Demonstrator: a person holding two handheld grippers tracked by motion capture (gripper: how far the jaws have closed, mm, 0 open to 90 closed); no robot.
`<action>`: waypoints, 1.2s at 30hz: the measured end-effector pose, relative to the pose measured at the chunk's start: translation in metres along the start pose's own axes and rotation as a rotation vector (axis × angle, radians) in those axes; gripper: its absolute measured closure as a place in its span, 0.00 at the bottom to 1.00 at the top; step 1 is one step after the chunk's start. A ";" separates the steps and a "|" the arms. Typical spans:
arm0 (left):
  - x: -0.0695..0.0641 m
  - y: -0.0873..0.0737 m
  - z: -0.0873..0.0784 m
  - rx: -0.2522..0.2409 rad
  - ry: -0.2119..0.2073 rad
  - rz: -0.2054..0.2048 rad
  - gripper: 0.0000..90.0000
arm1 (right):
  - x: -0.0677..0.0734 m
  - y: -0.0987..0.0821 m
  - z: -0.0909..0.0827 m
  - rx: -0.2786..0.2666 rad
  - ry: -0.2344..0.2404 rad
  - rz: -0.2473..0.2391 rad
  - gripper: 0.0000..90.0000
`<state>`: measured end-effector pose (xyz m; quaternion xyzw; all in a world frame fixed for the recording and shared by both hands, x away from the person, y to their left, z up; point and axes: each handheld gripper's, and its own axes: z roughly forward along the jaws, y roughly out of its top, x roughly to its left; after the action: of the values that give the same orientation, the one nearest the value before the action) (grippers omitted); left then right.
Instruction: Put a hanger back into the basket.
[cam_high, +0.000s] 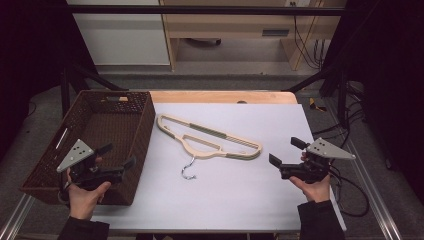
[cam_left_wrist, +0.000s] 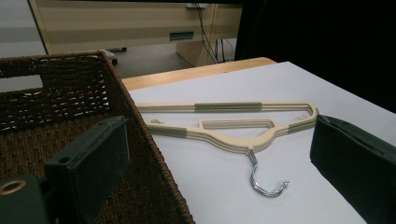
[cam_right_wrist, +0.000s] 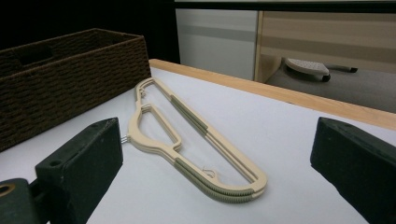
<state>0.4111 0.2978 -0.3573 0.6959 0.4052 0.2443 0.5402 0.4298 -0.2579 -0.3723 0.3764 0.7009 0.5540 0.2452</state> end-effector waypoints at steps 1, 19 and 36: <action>0.000 0.000 0.000 0.001 0.002 0.000 0.05 | 0.000 0.000 0.000 -0.001 0.001 0.002 0.03; -0.001 -0.002 0.005 0.024 -0.007 0.011 0.05 | 0.012 0.007 0.024 0.084 0.061 -0.071 0.07; 0.000 -0.001 0.003 0.019 -0.003 0.018 0.05 | 0.029 0.020 0.113 0.251 0.139 -0.162 0.14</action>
<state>0.4127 0.2966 -0.3593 0.7048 0.4005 0.2444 0.5321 0.5033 -0.1657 -0.3804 0.3071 0.8080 0.4651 0.1911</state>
